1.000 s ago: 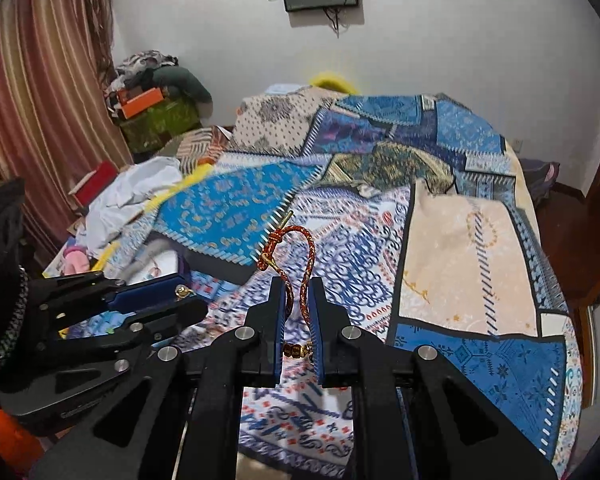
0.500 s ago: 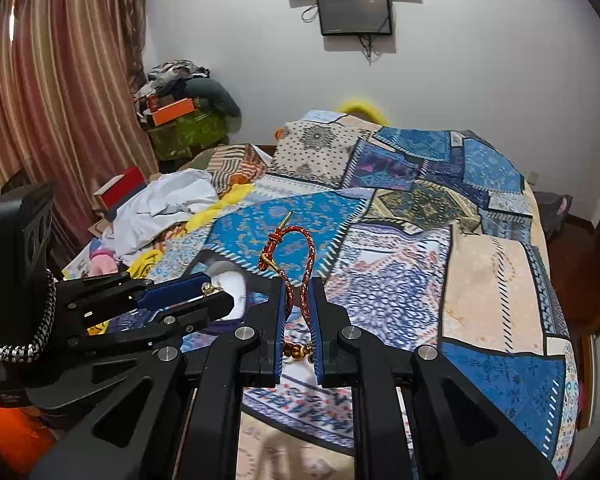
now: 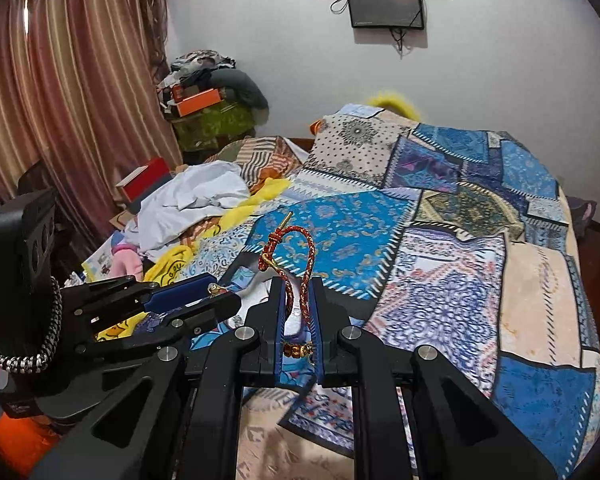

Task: Organize jewelry
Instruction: 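Carry the gold rings and bracelet over the heart tin and release both, then move both tools back from the tin toward the remaining rings, then grasp a gold ring with the left tool while the right tool grasps a silver ring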

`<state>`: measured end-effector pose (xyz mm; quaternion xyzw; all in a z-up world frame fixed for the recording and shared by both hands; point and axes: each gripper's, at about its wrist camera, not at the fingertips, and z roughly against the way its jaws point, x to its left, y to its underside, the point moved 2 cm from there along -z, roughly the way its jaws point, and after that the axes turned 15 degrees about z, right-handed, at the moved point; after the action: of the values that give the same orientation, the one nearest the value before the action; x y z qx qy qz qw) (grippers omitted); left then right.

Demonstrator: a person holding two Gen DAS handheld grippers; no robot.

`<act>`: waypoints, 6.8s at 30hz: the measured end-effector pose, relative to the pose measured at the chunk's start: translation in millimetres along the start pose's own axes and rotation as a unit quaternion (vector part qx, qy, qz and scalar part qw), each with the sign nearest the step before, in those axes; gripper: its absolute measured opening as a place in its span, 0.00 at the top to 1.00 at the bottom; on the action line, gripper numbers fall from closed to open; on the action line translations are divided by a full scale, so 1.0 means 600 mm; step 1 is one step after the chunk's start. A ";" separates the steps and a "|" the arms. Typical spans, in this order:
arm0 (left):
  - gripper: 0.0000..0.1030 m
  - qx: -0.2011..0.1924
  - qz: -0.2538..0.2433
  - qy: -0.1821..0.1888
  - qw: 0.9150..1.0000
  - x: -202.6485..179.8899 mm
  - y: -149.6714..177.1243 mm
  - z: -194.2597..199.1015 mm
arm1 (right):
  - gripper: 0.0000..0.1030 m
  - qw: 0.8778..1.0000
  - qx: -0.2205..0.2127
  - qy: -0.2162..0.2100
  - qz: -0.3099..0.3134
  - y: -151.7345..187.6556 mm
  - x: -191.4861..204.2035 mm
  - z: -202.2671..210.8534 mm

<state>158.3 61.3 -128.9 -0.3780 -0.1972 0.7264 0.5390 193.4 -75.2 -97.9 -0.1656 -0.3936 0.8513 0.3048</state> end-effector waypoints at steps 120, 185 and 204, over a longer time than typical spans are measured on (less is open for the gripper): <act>0.74 0.135 -0.064 0.032 0.988 -0.127 0.095 -0.166 | 0.68 0.992 0.114 0.008 -0.053 0.170 -0.139 -0.036; 0.80 0.118 -0.049 0.028 0.991 -0.105 0.093 -0.144 | 0.81 0.995 0.101 0.019 -0.006 0.153 -0.109 -0.054; 0.80 0.036 -0.029 0.021 0.999 -0.066 0.039 -0.023 | 0.81 0.999 0.040 0.030 0.007 0.082 -0.040 0.025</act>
<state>159.5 14.7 -140.5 -0.3675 -0.1706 0.7090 0.5772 184.9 -124.2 -125.0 -0.1815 -0.3483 0.8634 0.3167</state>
